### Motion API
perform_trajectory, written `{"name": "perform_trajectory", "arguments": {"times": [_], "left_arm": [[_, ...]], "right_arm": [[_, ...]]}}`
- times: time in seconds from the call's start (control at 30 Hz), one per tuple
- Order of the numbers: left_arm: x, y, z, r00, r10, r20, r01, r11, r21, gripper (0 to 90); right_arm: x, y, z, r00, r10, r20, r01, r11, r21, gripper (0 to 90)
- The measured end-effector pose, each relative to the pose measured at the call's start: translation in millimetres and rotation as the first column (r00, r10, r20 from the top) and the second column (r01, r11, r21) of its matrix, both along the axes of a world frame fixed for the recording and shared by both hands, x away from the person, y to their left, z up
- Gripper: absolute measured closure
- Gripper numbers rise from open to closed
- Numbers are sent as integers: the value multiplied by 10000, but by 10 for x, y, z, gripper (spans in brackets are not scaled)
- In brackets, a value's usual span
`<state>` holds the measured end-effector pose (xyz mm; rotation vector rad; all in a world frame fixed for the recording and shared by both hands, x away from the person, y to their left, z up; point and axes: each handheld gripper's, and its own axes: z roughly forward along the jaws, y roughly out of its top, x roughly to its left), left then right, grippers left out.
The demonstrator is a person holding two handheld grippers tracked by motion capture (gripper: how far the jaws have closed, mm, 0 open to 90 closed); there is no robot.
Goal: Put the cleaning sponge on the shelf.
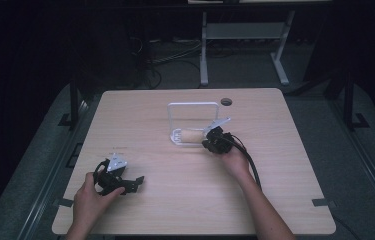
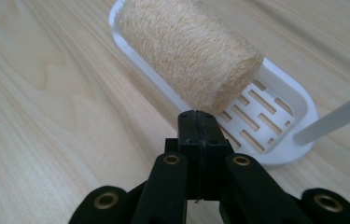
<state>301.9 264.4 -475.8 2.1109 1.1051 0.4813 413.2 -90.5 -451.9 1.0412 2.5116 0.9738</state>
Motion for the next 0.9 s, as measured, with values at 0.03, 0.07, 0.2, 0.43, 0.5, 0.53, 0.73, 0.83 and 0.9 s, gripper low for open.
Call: {"name": "perform_trajectory", "arguments": {"times": [0.03,0.07,0.2,0.43,0.5,0.53,0.73,0.83,0.9], "left_arm": [[0,0,0,10000,1,1,-1,10000,0,127],[0,0,0,10000,5,2,-5,10000,-4,127],[0,0,0,10000,1,1,-1,10000,1,127],[0,0,0,10000,-1,1,1,10000,4,127],[0,0,0,10000,3,4,-3,10000,6,127],[0,0,0,10000,3,4,-3,10000,6,127],[1,2,1,10000,-15,-3,15,10000,34,127],[1,2,1,10000,-13,-2,13,10000,30,127],[0,1,0,10000,-10,-1,10,10000,28,127]], "right_arm": [[-13,-8,8,10000,0,-1,0,10000,-6,896],[-13,-8,8,10000,0,-1,0,10000,-6,896],[-64,-66,46,10000,-4,93,5,10000,-54,880],[-157,-174,110,9998,-48,217,49,10000,-46,835],[-192,-209,130,9997,-78,239,78,10000,-13,794],[-200,-218,134,9996,-80,254,80,10000,1,777],[-276,-288,166,9992,-202,354,202,9998,-12,675],[-317,-339,174,9991,-277,330,275,9996,66,623],[-347,-374,175,9990,-298,325,295,9995,93,588]]}}
